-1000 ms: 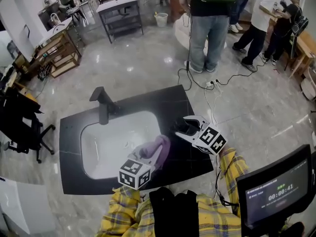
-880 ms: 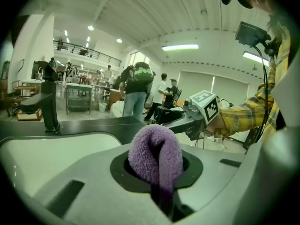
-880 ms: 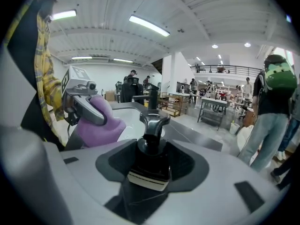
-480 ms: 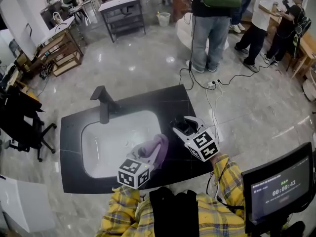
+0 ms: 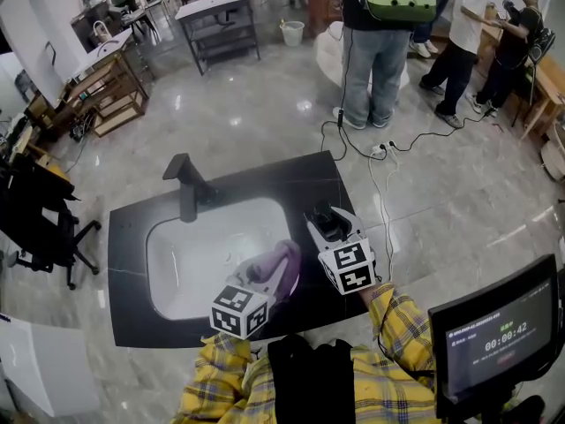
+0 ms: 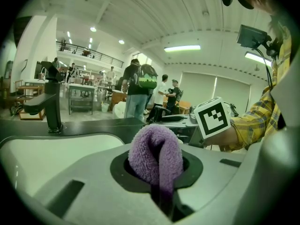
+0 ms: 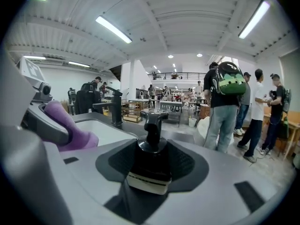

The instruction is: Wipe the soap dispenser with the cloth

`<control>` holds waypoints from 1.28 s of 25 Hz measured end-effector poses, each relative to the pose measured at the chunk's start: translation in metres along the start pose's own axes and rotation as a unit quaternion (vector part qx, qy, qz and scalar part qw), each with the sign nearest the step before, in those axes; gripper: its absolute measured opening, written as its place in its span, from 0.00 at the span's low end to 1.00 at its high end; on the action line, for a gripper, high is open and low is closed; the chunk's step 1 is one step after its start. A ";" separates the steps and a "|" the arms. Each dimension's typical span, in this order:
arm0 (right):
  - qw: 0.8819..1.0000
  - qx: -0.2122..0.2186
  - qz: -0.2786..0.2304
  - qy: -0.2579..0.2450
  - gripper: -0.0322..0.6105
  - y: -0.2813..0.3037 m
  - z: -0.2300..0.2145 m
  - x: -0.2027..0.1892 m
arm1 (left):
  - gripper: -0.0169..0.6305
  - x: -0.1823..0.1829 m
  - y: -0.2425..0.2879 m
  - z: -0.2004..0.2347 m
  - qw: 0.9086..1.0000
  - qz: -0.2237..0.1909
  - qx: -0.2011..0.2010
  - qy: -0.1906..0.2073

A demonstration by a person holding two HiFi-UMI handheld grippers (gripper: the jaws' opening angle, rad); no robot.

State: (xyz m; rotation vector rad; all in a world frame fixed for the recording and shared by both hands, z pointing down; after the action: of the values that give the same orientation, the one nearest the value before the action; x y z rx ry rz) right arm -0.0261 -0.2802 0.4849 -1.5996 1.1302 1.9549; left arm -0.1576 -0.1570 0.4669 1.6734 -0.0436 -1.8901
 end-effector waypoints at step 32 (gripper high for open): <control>0.999 -0.019 -0.013 0.030 0.39 0.032 -0.008 0.013 | 0.09 0.005 -0.017 0.035 0.999 -0.029 0.024 -0.020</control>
State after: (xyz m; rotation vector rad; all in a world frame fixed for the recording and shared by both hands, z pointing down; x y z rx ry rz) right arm -0.0477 -0.3079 0.4831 -1.6946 1.0945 1.9346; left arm -0.1966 -0.1577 0.4625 1.6850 -0.0588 -1.9802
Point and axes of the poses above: the fingertips, and each gripper's own axes: y forward along the fingers, z to its left, x out of its top, the point moved 7 cm from there along -y, backward along the fingers, and after that the axes turned 2 degrees about x, right-handed, at the moved point
